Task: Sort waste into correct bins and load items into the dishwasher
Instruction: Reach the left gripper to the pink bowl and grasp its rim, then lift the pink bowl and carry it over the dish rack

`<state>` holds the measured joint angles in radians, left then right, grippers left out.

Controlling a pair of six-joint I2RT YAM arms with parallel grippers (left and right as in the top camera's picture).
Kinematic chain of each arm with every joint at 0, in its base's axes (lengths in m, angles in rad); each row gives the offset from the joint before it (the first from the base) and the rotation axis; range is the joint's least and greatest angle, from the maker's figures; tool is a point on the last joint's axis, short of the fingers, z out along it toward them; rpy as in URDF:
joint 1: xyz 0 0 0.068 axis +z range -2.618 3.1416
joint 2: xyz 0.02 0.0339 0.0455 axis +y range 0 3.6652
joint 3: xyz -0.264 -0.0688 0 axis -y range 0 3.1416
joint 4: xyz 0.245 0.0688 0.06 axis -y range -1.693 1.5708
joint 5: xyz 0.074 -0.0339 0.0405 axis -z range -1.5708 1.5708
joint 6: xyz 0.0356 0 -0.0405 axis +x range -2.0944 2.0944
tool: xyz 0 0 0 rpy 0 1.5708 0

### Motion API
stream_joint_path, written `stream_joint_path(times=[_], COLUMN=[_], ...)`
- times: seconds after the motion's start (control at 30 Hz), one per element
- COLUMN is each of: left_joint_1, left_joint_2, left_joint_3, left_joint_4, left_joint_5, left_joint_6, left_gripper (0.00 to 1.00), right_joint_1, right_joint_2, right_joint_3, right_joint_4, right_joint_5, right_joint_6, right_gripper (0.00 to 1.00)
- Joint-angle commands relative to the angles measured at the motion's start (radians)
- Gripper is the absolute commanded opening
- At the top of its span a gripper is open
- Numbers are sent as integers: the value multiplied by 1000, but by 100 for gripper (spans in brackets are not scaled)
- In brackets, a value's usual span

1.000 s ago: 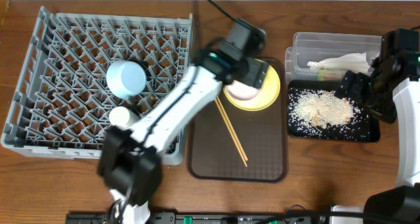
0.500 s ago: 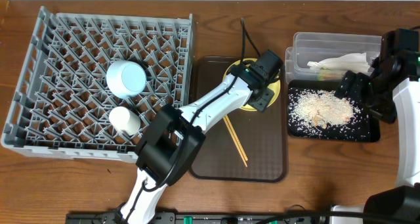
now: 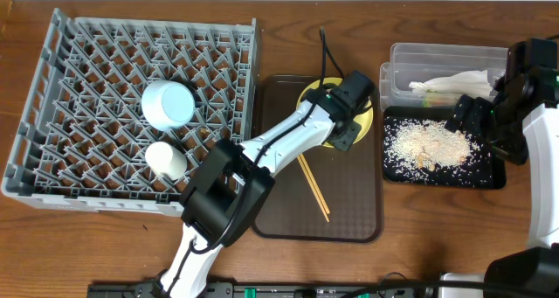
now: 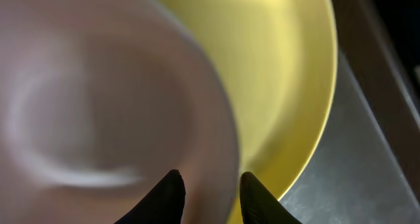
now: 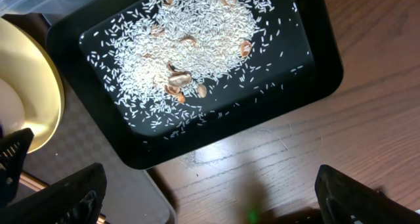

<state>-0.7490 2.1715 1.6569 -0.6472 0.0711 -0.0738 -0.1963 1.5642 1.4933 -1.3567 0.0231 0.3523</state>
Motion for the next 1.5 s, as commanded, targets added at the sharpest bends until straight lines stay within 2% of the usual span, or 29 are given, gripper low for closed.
stream_joint_path(times=[0.0, 0.17, 0.33, 0.43, 0.6, 0.77, 1.03, 1.2, 1.47], left_joint_1=[-3, -3, -3, -3, -2, 12, 139, 281, 542], left_joint_2=[6, 6, 6, 3, -20, -126, -317, -356, -354], left_joint_3=[-13, -13, -12, -3, 42, 48, 48, 48, 48], left_joint_4=[3, 11, 12, 5, -39, -56, -52, -54, -40], left_joint_5=[-13, -13, -13, -13, -13, -13, -5, 169, 659], left_joint_6=[2, 3, 2, 3, 20, 67, 68, 82, 80], left_gripper=[32, 31, 15, 8, 8, 7, 7, 7, 8], right_joint_1=[-8, -8, -8, -8, -8, -8, -8, -8, -8], right_joint_2=[-3, -3, -3, -3, -3, -3, -3, -3, -3], right_joint_3=[17, 17, 17, 17, 17, 17, 17, 17, 17], right_joint_4=[-1, -2, -2, -2, -6, -6, -6, -6, -8], right_joint_5=[10, 10, 10, 10, 10, 10, 10, 10, 11], right_joint_6=[-2, -2, -2, -2, -2, -2, -2, -2, -2], right_gripper=[99, 99, 99, 99, 99, 99, 99, 99, 99])
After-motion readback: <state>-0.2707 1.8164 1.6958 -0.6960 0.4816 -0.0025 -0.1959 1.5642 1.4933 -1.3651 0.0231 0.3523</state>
